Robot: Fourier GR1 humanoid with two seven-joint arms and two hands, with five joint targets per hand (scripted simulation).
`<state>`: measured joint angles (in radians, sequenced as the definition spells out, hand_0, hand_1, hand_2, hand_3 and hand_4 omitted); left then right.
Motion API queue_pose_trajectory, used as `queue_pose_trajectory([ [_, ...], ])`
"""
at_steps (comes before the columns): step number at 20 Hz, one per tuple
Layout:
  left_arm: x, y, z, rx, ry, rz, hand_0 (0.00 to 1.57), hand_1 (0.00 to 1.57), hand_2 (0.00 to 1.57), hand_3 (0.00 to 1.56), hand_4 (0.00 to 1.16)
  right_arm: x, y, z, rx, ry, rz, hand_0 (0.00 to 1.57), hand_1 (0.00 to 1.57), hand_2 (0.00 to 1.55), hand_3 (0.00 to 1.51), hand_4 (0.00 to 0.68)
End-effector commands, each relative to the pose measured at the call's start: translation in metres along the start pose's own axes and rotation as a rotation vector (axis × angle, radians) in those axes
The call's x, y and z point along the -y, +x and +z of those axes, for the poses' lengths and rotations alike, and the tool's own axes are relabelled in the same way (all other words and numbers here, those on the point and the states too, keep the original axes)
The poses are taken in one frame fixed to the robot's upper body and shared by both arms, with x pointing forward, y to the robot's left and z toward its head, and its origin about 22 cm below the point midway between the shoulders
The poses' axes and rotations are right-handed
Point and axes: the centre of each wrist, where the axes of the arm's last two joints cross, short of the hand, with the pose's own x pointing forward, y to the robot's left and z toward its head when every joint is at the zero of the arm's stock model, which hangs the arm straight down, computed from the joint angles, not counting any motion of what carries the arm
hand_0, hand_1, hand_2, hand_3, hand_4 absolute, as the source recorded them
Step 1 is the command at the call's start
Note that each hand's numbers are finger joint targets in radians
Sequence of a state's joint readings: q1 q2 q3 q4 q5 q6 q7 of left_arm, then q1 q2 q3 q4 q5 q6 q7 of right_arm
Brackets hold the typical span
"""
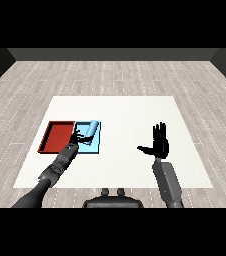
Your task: Pick the blue can and put it in the blue box
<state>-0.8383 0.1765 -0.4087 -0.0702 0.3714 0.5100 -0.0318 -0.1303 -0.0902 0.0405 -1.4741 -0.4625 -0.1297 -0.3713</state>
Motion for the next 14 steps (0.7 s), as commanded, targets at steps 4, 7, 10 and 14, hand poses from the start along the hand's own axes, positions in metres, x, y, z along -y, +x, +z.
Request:
queue_pose_trajectory([
  [4, -0.007, 0.004, -0.004, -0.033, -0.03, -0.05, 0.0, 0.0, 0.0, 0.0, 0.0, 0.006, 0.019, -0.009, 0.012, 0.005, -0.026, 0.0, 0.0, 0.0, 0.0, 0.0],
  [7, 0.018, 0.0, 0.007, -0.036, 0.007, -0.059, 0.0, 0.0, 0.0, 0.0, 0.0, 0.004, 0.001, -0.005, 0.022, -0.002, -0.016, 0.0, 0.0, 0.0, 0.0, 0.0],
  [10, 0.002, 0.001, 0.001, 0.121, 0.087, 0.075, 0.0, 0.0, 0.0, 0.0, 0.0, 0.002, 0.007, -0.01, 0.016, 0.015, -0.012, 0.0, 0.0, 0.0, 0.0, 0.0],
  [14, 0.0, 0.037, 0.001, 0.329, 0.032, 0.172, 0.0, 0.0, 0.0, 0.0, 0.0, -0.012, 0.003, -0.005, 0.005, 0.08, 0.016, 0.0, 0.0, 0.0, 0.0, 0.0],
])
